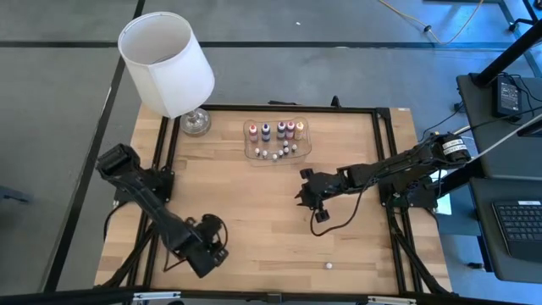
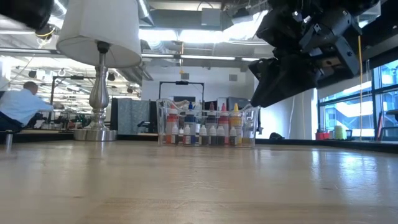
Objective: Pick & Place food coloring
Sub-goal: Put the top small purple food coloring bottle into the transparent bin
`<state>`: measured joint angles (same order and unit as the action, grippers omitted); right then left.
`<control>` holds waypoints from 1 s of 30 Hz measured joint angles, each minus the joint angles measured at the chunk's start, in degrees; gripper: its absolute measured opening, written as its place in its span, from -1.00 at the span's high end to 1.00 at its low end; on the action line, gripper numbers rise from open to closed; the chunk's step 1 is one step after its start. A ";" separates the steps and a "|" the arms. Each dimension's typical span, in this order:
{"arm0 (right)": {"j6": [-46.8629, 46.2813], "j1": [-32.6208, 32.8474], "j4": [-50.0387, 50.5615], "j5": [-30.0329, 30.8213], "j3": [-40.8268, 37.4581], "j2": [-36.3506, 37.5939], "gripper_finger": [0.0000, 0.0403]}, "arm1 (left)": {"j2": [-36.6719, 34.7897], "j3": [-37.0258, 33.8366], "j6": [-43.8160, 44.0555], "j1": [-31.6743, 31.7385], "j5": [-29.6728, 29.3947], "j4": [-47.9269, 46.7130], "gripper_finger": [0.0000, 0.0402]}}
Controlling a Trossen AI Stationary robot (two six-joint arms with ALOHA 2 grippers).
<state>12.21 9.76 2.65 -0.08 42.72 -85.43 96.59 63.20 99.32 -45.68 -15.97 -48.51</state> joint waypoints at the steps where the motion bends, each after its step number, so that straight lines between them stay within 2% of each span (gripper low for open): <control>1: 0.01 0.00 -0.34 0.00 0.00 0.00 0.44 | 0.58 0.37 2.12 0.22 2.48 -1.85 -0.15; 3: 0.02 0.00 -0.34 0.00 0.00 0.02 0.44 | 1.51 0.44 5.40 0.66 6.36 -2.48 -0.16; 6: 0.01 0.01 -0.35 0.00 0.00 0.02 0.44 | 3.33 0.51 8.30 0.79 8.56 -2.51 -0.17; 12: 0.02 0.02 -0.28 0.00 0.00 0.02 0.44 | 6.05 0.51 9.64 0.79 8.61 -2.30 -0.15; 25: 0.02 0.02 -0.19 0.00 0.00 0.02 0.44 | 6.17 0.51 9.45 0.77 8.48 -1.80 -0.15; 30: 0.02 0.02 -0.19 0.00 0.00 0.02 0.44 | 6.17 0.51 9.45 0.89 10.60 -1.62 -0.12</control>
<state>12.23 9.78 2.46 -0.08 42.72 -85.41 102.76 63.70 108.77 -44.79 -5.37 -50.13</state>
